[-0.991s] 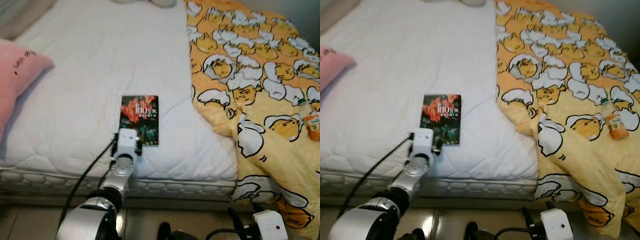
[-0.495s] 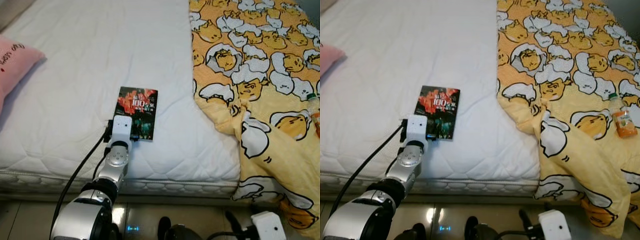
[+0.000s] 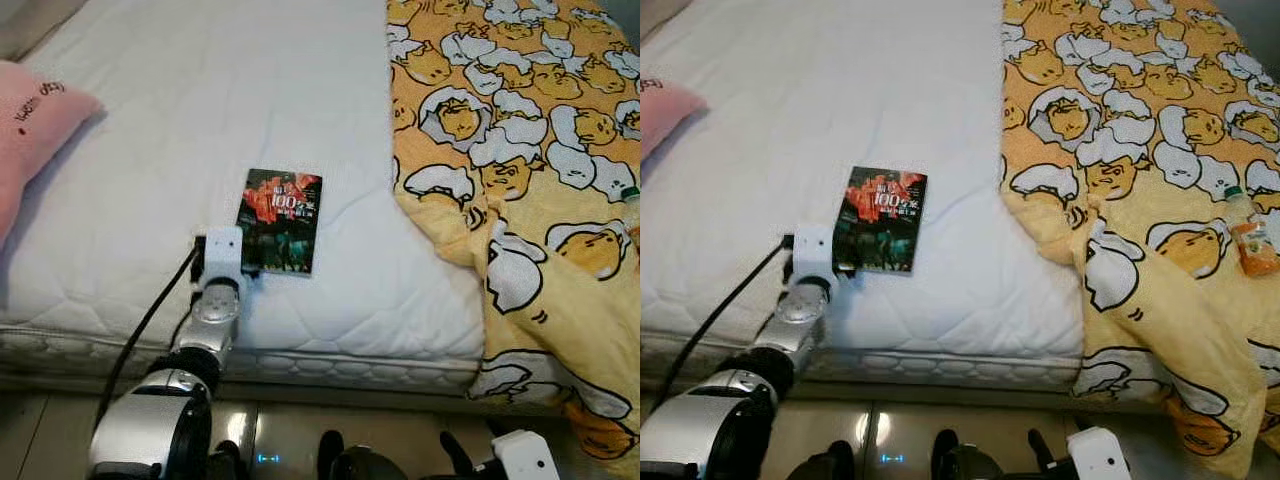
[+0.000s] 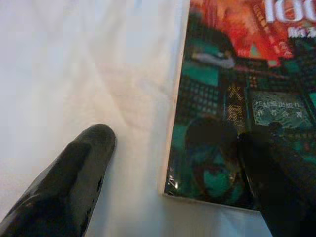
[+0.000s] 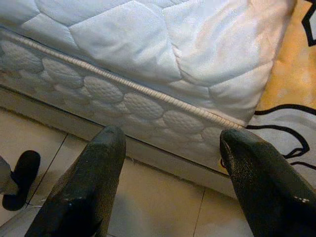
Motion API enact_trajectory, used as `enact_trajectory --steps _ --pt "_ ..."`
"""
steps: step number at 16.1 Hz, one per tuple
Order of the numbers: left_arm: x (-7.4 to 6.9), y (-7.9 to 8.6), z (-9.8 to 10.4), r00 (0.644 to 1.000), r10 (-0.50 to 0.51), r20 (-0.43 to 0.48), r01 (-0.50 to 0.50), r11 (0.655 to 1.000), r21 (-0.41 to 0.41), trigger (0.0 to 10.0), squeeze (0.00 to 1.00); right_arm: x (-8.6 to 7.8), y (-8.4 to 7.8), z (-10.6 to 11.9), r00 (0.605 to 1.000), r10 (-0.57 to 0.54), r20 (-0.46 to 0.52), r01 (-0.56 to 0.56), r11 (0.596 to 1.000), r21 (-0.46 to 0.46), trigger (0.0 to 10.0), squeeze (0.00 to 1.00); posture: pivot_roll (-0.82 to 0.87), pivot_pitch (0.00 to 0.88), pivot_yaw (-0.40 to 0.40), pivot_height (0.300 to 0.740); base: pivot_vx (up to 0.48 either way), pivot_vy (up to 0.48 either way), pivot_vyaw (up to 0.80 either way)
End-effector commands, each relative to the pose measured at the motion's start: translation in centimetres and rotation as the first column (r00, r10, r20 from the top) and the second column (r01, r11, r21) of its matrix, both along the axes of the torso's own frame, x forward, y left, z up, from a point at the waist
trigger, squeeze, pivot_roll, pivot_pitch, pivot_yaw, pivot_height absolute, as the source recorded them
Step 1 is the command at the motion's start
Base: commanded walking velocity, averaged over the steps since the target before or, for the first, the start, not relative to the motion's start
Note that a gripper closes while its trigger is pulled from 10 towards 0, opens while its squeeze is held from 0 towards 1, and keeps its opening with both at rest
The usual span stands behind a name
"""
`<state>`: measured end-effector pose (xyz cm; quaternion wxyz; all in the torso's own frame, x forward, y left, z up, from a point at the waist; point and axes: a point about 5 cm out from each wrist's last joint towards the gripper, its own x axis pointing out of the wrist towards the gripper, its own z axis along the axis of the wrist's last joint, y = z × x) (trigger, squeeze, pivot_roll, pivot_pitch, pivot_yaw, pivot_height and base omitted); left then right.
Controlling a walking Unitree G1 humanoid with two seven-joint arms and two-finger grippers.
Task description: Clean up the room
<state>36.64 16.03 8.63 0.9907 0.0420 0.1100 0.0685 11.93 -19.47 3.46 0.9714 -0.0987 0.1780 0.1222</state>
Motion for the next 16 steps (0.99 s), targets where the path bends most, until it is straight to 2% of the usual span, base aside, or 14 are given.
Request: enact_trajectory --steps 1,2,3,6,7,10,11,13,14,15,16 --pt "-0.9 -0.3 -1.8 0.996 -0.003 -0.087 -0.003 0.998 -0.066 10.0 0.0 -0.9 -1.0 -0.1 0.999 -0.015 -0.039 0.014 0.999 -0.03 10.0 0.0 -0.16 0.316 -0.154 0.74 0.0 0.0 0.0" --pt "-0.8 -0.6 -1.8 0.997 -0.001 -0.08 -0.011 0.989 -0.148 10.0 0.0 -1.2 -1.2 0.1 0.999 -0.012 -0.046 0.011 0.999 -0.038 10.0 0.0 -0.18 0.32 -0.161 0.74 0.0 0.0 0.0" --pt "-0.2 -1.0 -0.8 0.999 -0.007 -0.031 0.002 0.986 -0.167 10.0 0.0 -1.7 -1.6 0.3 0.998 -0.007 -0.055 0.004 0.999 -0.05 10.0 0.0 -0.19 0.325 -0.169 0.74 0.0 0.0 0.0" --pt "0.0 -1.9 -0.1 0.997 -0.071 0.001 0.071 0.995 -0.064 10.0 0.0 -2.1 -1.9 0.2 0.997 -0.009 -0.07 0.006 0.998 -0.056 10.0 0.0 -0.18 0.325 -0.168 0.74 0.0 0.0 0.0" --pt "-0.2 -2.6 -0.6 0.992 -0.122 -0.025 0.121 0.992 -0.043 10.0 0.0 -2.0 -1.6 0.1 0.997 -0.003 -0.073 -0.001 0.999 -0.053 10.0 0.0 -0.18 0.325 -0.169 0.74 0.0 0.0 0.0" --pt "-1.9 -4.5 -3.5 0.953 -0.243 -0.182 0.233 0.97 -0.074 10.0 0.0 -1.7 -1.4 -0.1 0.997 0.003 -0.078 -0.007 0.999 -0.049 10.0 0.0 -0.17 0.326 -0.166 0.74 0.0 0.0 0.0" --pt "-2.6 -4.7 -4.5 0.94 -0.248 -0.232 0.232 0.968 -0.095 10.0 0.0 -1.7 -1.4 -0.2 0.997 0.005 -0.08 -0.009 0.999 -0.049 10.0 0.0 -0.17 0.327 -0.165 0.74 0.0 0.0 0.0" --pt "-3.2 -4.7 -5.4 0.931 -0.242 -0.273 0.207 0.967 -0.151 0.0 0.0 -1.6 -1.5 -0.2 0.997 0.008 -0.082 -0.012 0.999 -0.053 10.0 0.0 -0.17 0.33 -0.165 0.74 0.0 0.0 0.0" --pt "-3.3 -4.7 -5.6 0.928 -0.237 -0.286 0.193 0.965 -0.176 0.0 0.0 -1.6 -1.5 -0.2 0.997 0.007 -0.083 -0.012 0.998 -0.054 10.0 0.0 -0.17 0.332 -0.167 0.74 0.0 0.0 0.0" --pt "-3.5 -4.8 -5.8 0.925 -0.244 -0.291 0.176 0.954 -0.243 0.0 0.0 -1.6 -1.5 -0.2 0.996 0.007 -0.084 -0.012 0.998 -0.057 10.0 0.0 -0.17 0.332 -0.166 0.74 0.0 0.0 0.0" --pt "-3.3 -5.2 -5.5 0.925 -0.26 -0.275 0.183 0.943 -0.277 0.0 0.0 -1.6 -1.5 -0.2 0.996 0.006 -0.086 -0.011 0.998 -0.058 10.0 0.0 -0.18 0.335 -0.167 0.74 0.0 0.0 0.0"
